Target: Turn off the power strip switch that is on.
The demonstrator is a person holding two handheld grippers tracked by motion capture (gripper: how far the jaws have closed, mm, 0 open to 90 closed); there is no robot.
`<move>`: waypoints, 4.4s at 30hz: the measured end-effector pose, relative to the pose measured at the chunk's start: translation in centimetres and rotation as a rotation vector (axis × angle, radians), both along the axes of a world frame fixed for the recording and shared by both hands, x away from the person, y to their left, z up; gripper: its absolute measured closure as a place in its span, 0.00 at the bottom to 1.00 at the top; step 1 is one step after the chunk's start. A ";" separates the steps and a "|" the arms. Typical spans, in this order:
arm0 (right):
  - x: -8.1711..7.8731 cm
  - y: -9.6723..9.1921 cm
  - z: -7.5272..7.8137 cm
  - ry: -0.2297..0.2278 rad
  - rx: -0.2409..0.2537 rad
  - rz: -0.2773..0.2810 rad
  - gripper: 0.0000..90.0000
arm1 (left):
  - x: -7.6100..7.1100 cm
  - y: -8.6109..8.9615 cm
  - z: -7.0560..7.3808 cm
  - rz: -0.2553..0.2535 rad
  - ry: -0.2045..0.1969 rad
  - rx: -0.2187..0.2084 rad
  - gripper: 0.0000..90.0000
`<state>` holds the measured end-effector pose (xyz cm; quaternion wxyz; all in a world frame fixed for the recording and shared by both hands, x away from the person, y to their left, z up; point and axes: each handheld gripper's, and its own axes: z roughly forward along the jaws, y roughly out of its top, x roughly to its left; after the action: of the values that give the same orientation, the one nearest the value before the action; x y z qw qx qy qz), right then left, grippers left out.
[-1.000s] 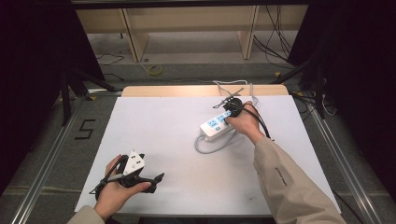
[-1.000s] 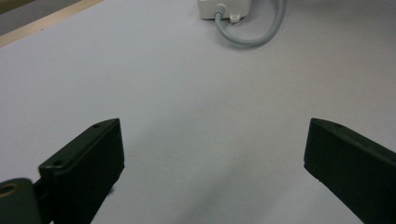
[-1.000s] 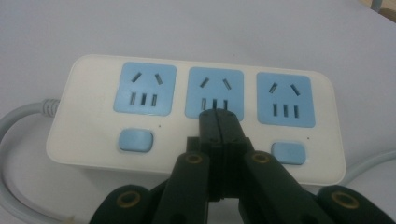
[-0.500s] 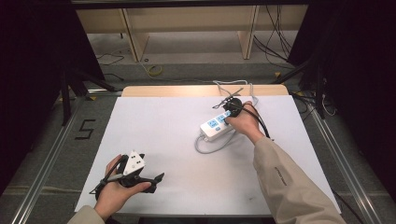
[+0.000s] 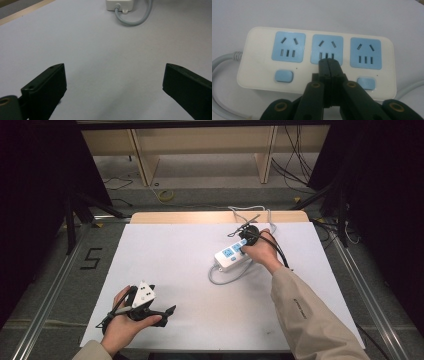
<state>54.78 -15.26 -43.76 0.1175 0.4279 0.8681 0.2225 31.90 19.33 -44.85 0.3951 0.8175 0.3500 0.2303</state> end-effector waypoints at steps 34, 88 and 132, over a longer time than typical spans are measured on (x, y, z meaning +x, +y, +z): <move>0.4 0.8 0.3 0.028 -0.064 0.001 1.00 | 0.0 -0.1 0.0 -0.003 -0.002 0.001 0.05; 0.4 1.2 0.2 0.045 -0.079 -0.024 1.00 | 0.0 -0.2 0.0 -0.007 -0.001 -0.001 0.05; 0.3 0.8 0.1 0.026 -0.057 -0.022 1.00 | 0.1 -0.2 0.0 -0.007 0.002 -0.001 0.06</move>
<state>55.03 -14.48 -43.65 0.1207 0.4367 0.8708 0.1910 31.96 19.11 -44.88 0.3959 0.8187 0.3478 0.2281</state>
